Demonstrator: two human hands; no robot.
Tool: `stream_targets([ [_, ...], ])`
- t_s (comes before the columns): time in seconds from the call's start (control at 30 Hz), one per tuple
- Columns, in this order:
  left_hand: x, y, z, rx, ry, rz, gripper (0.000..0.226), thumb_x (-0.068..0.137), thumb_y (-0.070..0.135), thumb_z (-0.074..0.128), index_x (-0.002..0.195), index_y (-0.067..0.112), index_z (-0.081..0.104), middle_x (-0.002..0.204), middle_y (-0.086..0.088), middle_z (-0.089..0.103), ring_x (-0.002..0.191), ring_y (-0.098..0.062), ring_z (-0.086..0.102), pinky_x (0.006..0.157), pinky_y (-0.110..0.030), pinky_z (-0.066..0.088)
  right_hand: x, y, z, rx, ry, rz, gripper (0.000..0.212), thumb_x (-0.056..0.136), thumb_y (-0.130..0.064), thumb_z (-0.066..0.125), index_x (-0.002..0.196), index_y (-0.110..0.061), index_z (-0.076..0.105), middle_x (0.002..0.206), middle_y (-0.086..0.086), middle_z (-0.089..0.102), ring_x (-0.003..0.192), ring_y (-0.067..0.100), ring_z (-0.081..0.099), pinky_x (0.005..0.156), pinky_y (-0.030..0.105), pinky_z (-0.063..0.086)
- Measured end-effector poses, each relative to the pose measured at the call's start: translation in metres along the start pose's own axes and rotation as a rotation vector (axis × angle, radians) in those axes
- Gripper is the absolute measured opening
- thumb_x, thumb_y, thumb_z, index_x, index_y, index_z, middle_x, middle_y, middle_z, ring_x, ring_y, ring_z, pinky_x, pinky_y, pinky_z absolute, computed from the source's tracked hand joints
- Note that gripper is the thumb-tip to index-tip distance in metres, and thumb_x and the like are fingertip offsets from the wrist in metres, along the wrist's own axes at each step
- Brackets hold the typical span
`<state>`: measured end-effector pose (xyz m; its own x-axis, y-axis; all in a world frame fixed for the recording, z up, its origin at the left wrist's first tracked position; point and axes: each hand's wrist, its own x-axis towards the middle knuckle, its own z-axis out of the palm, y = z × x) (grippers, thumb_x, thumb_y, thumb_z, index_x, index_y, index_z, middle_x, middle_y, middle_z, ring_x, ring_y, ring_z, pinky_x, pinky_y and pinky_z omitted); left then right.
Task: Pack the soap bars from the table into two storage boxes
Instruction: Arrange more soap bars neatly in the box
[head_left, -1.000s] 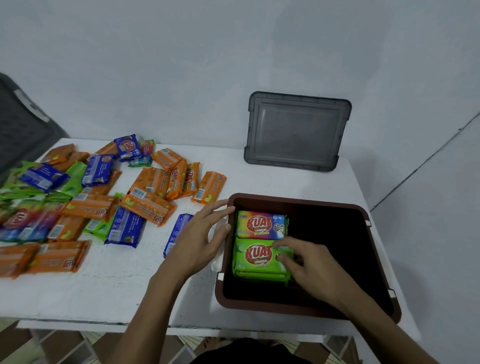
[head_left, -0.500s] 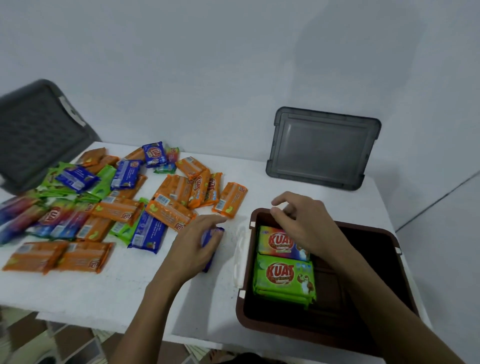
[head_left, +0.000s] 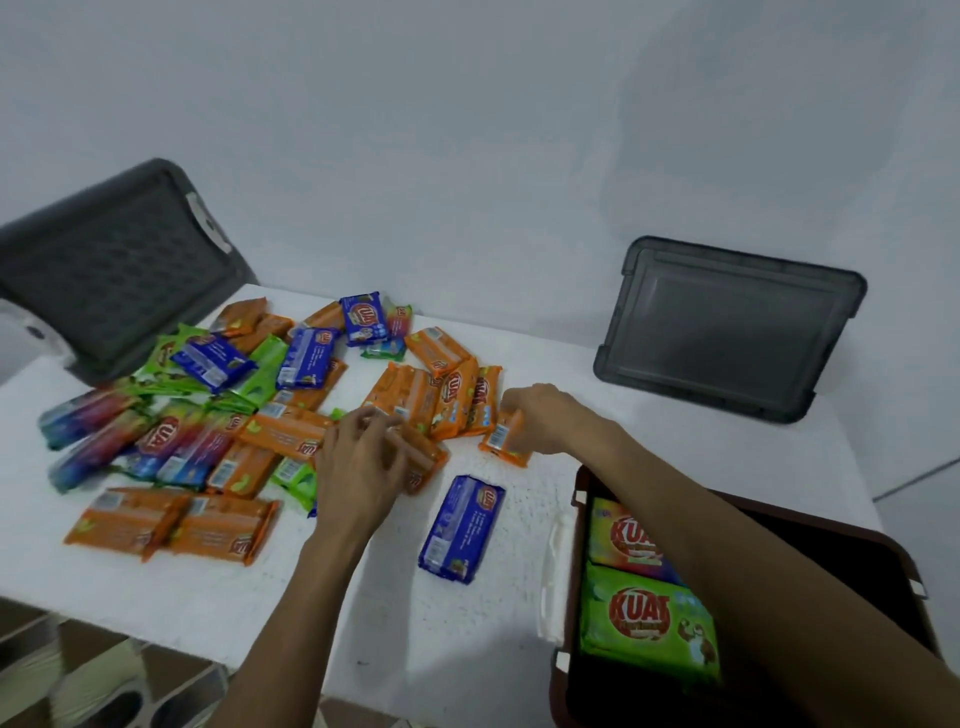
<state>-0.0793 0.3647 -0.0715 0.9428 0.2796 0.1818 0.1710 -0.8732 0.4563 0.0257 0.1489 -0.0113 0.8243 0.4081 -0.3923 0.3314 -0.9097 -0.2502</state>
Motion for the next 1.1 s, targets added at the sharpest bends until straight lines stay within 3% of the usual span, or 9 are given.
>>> stream_targets([
  [0.13,0.011,-0.008,0.001,0.069,-0.076,-0.036,0.043,0.089,0.04,0.061,0.13,0.031,0.054,0.145,-0.009,0.04,0.132,-0.033,0.035,0.101,-0.054,0.035,0.023,-0.003,0.008,-0.098,-0.179,0.085,0.083,0.074,-0.043,0.077,0.144,-0.029,0.033,0.136,0.013,0.035,0.116,0.03,0.052,0.092,0.039,0.049],
  [0.27,0.012,-0.012,0.002,0.067,-0.102,-0.059,0.045,0.09,0.043,0.059,0.133,0.033,0.05,0.141,-0.007,0.047,0.13,-0.031,0.041,0.102,-0.052,0.034,0.032,-0.006,0.012,-0.087,-0.205,0.12,0.096,0.07,-0.048,0.08,0.147,-0.028,0.026,0.142,0.017,0.024,0.12,0.036,0.048,0.1,0.046,0.046],
  [0.43,0.015,-0.011,0.002,0.075,-0.102,-0.046,0.048,0.09,0.043,0.059,0.135,0.032,0.048,0.131,-0.009,0.055,0.122,-0.03,0.047,0.1,-0.049,0.035,0.033,-0.006,0.015,-0.152,-0.191,0.15,0.095,0.07,-0.045,0.081,0.147,-0.028,0.028,0.141,0.018,0.022,0.123,0.038,0.041,0.101,0.046,0.043],
  [0.63,0.018,-0.015,-0.002,-0.012,-0.121,-0.021,0.059,0.084,0.037,0.068,0.138,0.029,0.043,0.117,-0.011,0.052,0.107,-0.029,0.053,0.089,-0.045,0.042,0.034,-0.01,0.014,-0.193,-0.234,0.177,0.11,0.064,-0.044,0.086,0.149,-0.028,0.017,0.146,0.021,0.018,0.13,0.042,0.034,0.1,0.05,0.041],
  [0.8,0.01,-0.006,-0.005,-0.16,-0.084,0.014,0.06,0.084,0.025,0.072,0.136,0.028,0.044,0.122,-0.009,0.042,0.106,-0.024,0.052,0.079,-0.035,0.049,0.026,-0.009,0.004,-0.169,-0.251,0.139,0.086,0.075,-0.038,0.078,0.143,-0.022,0.026,0.133,0.015,0.039,0.117,0.03,0.046,0.09,0.039,0.046],
  [0.9,0.007,-0.003,-0.007,-0.268,-0.06,-0.028,0.055,0.086,0.024,0.07,0.134,0.031,0.046,0.122,-0.006,0.042,0.108,-0.017,0.047,0.084,-0.03,0.044,0.021,0.0,-0.008,0.043,-0.246,0.086,0.066,0.081,-0.034,0.07,0.134,-0.017,0.036,0.113,0.005,0.055,0.095,0.02,0.054,0.079,0.035,0.049],
  [0.97,0.005,0.0,-0.01,-0.361,-0.062,-0.105,0.051,0.087,0.025,0.068,0.133,0.031,0.047,0.122,-0.001,0.04,0.108,-0.012,0.042,0.087,-0.028,0.041,0.016,0.011,-0.02,0.424,-0.263,0.093,0.048,0.085,-0.023,0.064,0.128,-0.016,0.044,0.106,0.005,0.057,0.088,0.018,0.056,0.077,0.033,0.051],
  [1.1,0.005,-0.001,-0.015,-0.495,-0.081,-0.178,0.044,0.089,0.029,0.066,0.13,0.033,0.049,0.128,0.002,0.049,0.113,-0.014,0.05,0.093,-0.034,0.046,-0.003,0.037,-0.035,1.226,-0.268,0.109,0.034,0.091,-0.013,0.053,0.125,-0.013,0.056,0.128,0.016,0.055,0.114,0.034,0.059,0.093,0.045,0.054],
])
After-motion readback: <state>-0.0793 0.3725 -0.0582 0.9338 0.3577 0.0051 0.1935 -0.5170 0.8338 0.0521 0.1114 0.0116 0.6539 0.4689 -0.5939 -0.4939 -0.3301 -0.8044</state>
